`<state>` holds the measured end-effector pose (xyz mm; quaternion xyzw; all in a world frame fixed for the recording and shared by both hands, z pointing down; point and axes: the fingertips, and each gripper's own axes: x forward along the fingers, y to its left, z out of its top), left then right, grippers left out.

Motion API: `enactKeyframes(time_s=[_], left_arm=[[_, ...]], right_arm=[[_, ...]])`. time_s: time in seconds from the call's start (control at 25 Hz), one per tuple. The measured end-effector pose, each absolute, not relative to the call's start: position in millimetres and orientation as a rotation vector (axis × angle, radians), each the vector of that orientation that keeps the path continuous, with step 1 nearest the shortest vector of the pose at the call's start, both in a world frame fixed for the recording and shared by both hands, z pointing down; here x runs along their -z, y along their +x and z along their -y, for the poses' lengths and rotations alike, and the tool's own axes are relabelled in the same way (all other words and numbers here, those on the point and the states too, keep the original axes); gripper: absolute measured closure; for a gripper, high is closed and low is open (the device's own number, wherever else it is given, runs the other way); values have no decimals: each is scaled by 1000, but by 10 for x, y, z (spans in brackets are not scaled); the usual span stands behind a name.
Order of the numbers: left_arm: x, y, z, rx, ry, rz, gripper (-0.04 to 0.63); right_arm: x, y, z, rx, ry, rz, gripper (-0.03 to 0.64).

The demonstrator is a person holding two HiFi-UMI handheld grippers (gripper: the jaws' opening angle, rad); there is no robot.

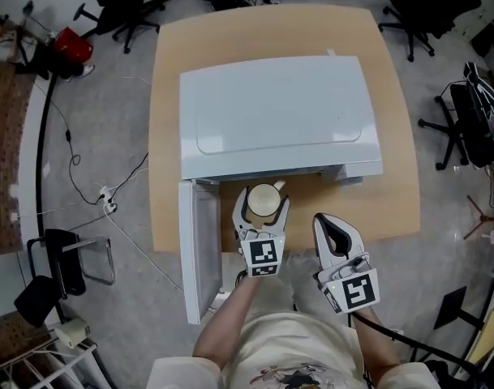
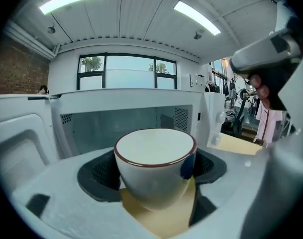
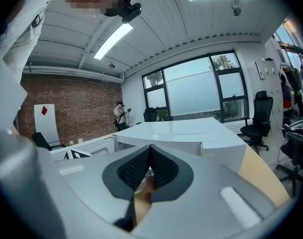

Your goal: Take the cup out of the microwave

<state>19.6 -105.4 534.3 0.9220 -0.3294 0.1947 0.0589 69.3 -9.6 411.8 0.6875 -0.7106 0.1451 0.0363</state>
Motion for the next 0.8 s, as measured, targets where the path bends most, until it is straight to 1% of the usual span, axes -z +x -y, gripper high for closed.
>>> enactKeyframes(time_s=[0.4, 0.6, 0.8], left_arm=[[-4628, -226, 539, -486, 2733, 1010, 198], [-4350, -301, 420, -456, 2781, 981, 198], [-4084, -305, 378, -338, 2824, 1001, 198]], right_arm=[[-4001, 677, -19, -431, 2171, 2161, 609], [-3980, 641, -28, -414, 2176, 2171, 609], [-3942, 662, -45, -404, 2190, 2165, 609]])
